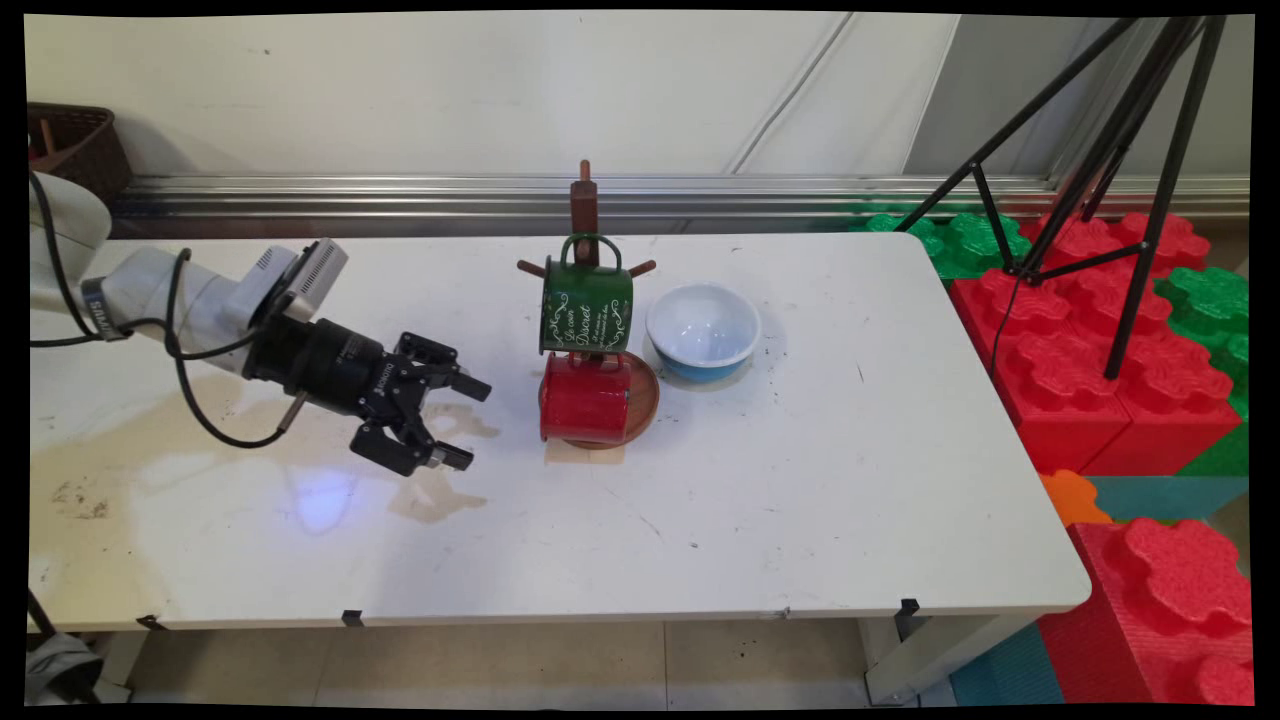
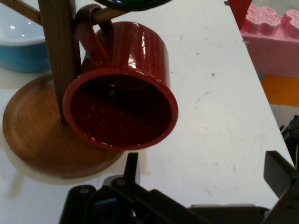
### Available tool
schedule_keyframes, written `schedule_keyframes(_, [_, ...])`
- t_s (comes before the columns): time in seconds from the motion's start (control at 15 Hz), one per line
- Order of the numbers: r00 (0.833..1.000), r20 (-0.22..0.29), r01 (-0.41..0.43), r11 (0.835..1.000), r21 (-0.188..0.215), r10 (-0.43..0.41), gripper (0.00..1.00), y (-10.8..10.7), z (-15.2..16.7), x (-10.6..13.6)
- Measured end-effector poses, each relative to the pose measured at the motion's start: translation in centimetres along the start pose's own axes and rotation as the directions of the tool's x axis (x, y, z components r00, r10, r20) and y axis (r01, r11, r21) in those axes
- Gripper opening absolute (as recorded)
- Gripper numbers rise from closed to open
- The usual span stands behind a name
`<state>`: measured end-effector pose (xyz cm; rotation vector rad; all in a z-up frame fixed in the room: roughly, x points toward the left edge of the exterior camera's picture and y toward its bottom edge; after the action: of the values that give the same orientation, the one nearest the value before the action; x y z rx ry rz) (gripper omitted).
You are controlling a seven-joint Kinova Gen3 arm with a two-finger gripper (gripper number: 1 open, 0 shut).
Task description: Pick up the red mug from the rack
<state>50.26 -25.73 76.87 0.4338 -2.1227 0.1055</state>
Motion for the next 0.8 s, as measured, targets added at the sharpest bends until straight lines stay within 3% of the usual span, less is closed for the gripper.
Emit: schedule_keyframes(0.8, [0.995,-0.069,0.073,0.997,0.020,-0.071,1.00,-0.6,3.6,0.5])
